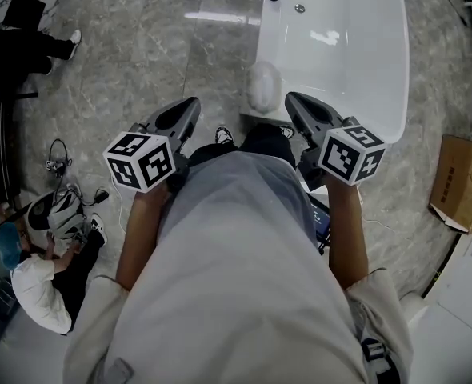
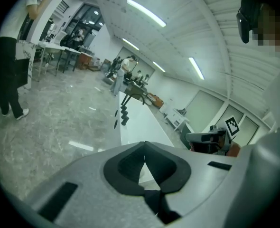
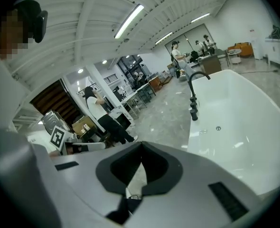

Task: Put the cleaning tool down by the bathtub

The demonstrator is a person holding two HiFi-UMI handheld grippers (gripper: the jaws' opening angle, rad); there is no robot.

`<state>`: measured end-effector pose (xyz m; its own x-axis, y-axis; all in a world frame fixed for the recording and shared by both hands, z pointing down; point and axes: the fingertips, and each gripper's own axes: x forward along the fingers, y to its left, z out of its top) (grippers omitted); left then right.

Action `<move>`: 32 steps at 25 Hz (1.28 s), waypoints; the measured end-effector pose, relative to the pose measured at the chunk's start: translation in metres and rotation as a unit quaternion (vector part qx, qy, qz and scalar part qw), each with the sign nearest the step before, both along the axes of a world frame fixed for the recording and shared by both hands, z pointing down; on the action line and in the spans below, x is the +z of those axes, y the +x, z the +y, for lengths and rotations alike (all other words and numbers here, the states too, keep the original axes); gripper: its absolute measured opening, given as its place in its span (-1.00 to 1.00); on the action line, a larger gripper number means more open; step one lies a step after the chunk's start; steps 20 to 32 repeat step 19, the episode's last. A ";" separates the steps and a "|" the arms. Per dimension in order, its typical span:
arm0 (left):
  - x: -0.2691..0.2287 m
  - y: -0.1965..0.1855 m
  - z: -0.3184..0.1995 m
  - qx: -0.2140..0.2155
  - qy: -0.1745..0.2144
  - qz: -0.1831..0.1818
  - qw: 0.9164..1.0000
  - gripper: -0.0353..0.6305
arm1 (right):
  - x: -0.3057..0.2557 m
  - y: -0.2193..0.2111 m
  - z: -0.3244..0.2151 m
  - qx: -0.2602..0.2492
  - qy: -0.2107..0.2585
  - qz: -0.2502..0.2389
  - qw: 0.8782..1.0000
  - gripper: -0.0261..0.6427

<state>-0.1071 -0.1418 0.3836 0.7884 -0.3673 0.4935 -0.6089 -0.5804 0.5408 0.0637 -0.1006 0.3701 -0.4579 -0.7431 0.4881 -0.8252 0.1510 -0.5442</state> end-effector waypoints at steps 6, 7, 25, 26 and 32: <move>-0.002 -0.001 -0.003 0.000 0.000 0.001 1.000 -0.88 | -0.003 -0.003 -0.002 -0.003 0.000 -0.009 1.000 -0.89; -0.003 -0.001 -0.003 0.000 -0.001 0.004 1.000 -0.88 | -0.004 -0.004 -0.003 -0.003 -0.001 -0.011 1.000 -0.89; 0.005 0.001 -0.004 0.001 -0.019 0.019 1.000 -0.88 | 0.005 0.001 -0.006 0.014 -0.018 -0.042 0.999 -0.89; 0.005 0.001 -0.004 0.001 -0.019 0.019 1.000 -0.88 | 0.005 0.001 -0.006 0.014 -0.018 -0.042 0.999 -0.89; 0.005 0.001 -0.004 0.001 -0.019 0.019 1.000 -0.88 | 0.005 0.001 -0.006 0.014 -0.018 -0.042 0.999 -0.89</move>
